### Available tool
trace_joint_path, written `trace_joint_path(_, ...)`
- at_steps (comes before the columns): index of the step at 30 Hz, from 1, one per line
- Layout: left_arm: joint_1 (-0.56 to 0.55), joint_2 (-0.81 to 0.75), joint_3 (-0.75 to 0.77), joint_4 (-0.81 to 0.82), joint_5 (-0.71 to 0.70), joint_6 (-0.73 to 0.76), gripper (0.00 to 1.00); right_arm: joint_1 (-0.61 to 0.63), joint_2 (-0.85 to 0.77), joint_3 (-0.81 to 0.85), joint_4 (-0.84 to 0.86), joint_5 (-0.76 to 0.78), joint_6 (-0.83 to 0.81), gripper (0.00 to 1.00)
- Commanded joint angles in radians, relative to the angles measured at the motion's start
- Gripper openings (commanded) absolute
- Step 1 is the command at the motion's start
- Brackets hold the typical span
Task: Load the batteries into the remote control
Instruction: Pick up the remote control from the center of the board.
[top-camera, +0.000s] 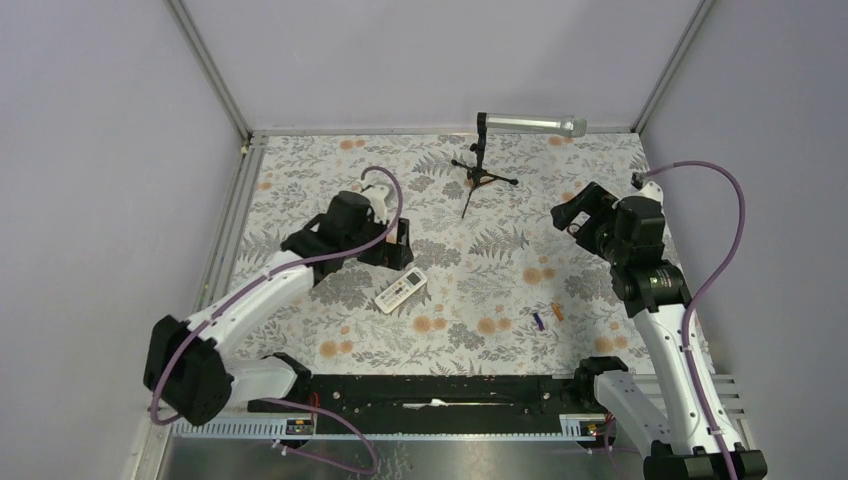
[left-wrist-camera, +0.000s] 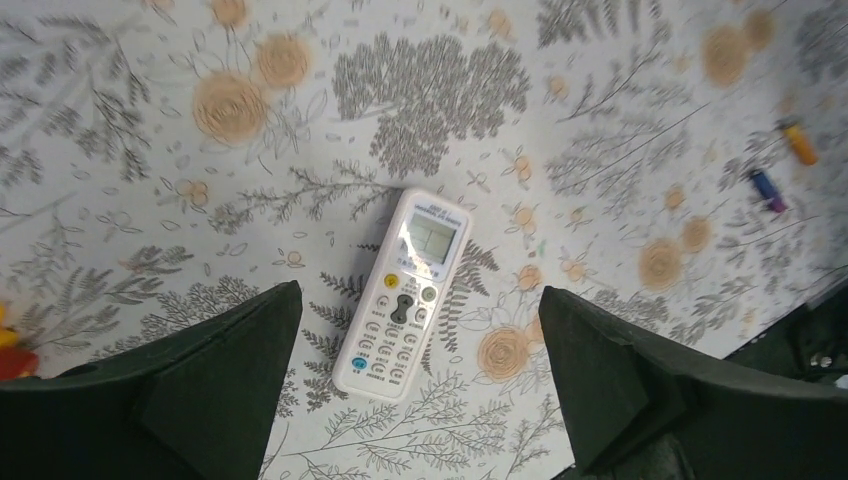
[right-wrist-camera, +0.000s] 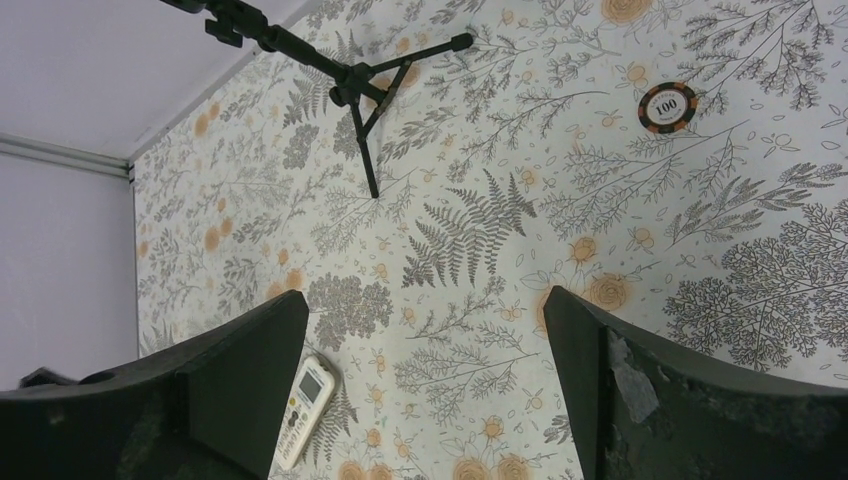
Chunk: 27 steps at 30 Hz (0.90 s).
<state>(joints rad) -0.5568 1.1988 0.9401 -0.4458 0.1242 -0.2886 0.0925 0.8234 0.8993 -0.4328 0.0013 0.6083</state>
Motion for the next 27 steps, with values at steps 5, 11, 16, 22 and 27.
trace_joint_path(5,-0.033,0.198,-0.088,0.2,0.12,0.0,0.99,-0.004,0.029,-0.03,-0.044,-0.059,-0.064,0.94)
trace_joint_path(11,-0.119,0.318,-0.059,0.17,0.044,0.06,0.99,-0.005,0.059,-0.048,-0.053,-0.081,-0.061,0.94)
trace_joint_path(16,-0.171,0.446,0.04,0.058,-0.114,0.072,0.95,-0.004,0.099,-0.056,-0.055,-0.095,-0.045,0.93)
trace_joint_path(22,-0.189,0.464,0.028,0.035,-0.223,0.043,0.76,-0.004,0.121,-0.064,-0.061,-0.108,-0.041,0.93)
trace_joint_path(27,-0.19,0.456,0.027,0.036,-0.258,0.042,0.55,-0.004,0.138,-0.071,-0.06,-0.125,-0.031,0.93)
